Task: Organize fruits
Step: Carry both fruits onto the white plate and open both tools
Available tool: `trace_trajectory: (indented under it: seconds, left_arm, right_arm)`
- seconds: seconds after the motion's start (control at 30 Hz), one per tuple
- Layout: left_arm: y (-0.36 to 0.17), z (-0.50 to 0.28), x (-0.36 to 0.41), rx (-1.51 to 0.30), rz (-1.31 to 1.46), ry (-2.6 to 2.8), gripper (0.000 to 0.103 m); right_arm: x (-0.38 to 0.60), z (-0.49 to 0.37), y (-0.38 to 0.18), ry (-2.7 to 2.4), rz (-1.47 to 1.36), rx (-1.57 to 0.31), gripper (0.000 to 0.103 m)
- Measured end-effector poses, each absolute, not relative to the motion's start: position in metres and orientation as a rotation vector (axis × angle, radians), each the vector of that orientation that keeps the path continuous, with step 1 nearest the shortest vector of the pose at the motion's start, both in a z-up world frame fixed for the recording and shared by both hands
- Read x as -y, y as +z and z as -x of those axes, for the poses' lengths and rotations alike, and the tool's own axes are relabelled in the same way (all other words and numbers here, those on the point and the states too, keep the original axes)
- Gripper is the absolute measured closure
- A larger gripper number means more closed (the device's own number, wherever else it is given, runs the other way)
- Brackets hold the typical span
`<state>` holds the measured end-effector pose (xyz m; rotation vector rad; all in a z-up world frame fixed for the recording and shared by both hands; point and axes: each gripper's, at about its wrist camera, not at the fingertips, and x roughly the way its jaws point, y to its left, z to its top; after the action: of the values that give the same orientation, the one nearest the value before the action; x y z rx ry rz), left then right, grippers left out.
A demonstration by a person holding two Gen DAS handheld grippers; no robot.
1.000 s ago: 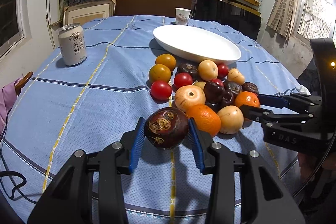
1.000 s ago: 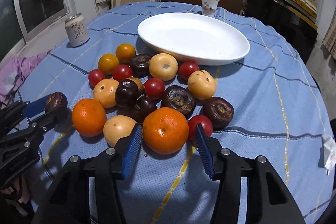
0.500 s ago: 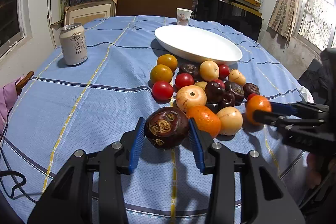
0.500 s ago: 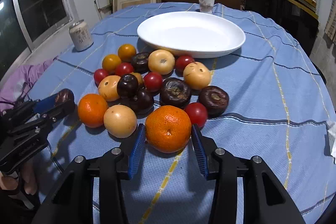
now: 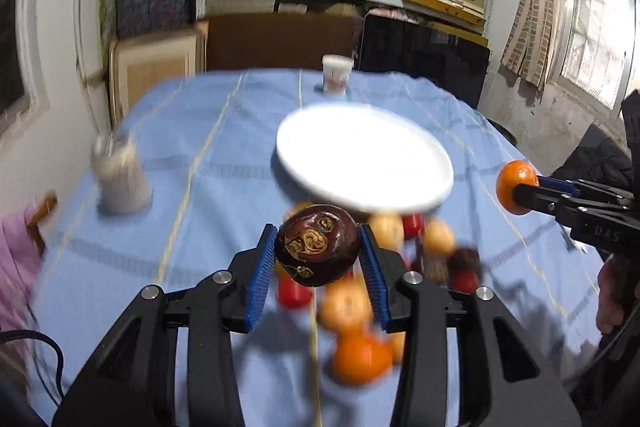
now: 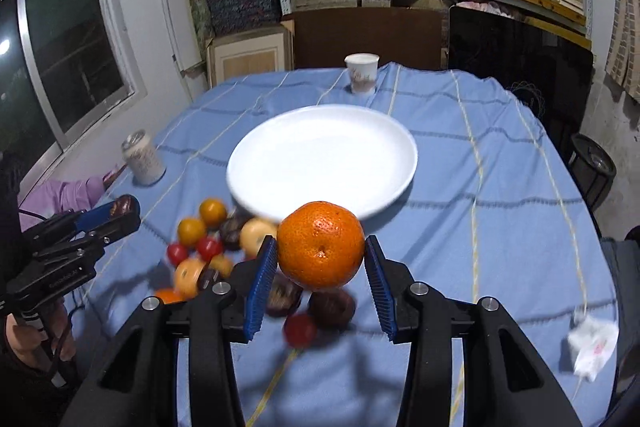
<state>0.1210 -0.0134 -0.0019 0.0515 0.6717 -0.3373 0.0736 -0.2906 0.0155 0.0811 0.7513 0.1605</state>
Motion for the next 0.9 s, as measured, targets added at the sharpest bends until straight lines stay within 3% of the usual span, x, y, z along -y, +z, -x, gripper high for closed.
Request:
trace_trajectory:
  seconds: [0.2, 0.43, 0.5, 0.53, 0.6, 0.73, 0.9]
  left_arm:
    - [0.007, -0.214, 0.06, -0.658, -0.097, -0.333, 0.062]
    - [-0.031, -0.303, 0.099, -0.783, -0.108, -0.317, 0.062]
    - [-0.034, -0.309, 0.097, -0.8, -0.095, -0.313, 0.062]
    - [-0.034, -0.309, 0.093, -0.803, -0.074, -0.32, 0.06]
    - [-0.031, -0.304, 0.087, -0.793, -0.07, -0.308, 0.045]
    - [-0.022, -0.272, 0.073, -0.782, -0.082, -0.317, 0.042]
    - [-0.014, -0.197, 0.046, -0.758, -0.107, -0.347, 0.013]
  right_arm:
    - [0.312, -0.164, 0.012, 0.15, -0.104, -0.769, 0.058]
    - [0.318, -0.25, -0.037, 0.156, -0.145, -0.858, 0.057]
    - [0.317, -0.257, -0.041, 0.138, -0.137, -0.86, 0.041]
    - [0.318, -0.256, -0.039, 0.129, -0.138, -0.847, 0.032]
    - [0.317, -0.248, -0.029, 0.13, -0.125, -0.803, 0.032]
    - [0.315, -0.219, -0.016, 0.139, -0.124, -0.798, 0.032]
    - [0.3, -0.143, -0.01, 0.162, -0.049, -0.819, 0.032]
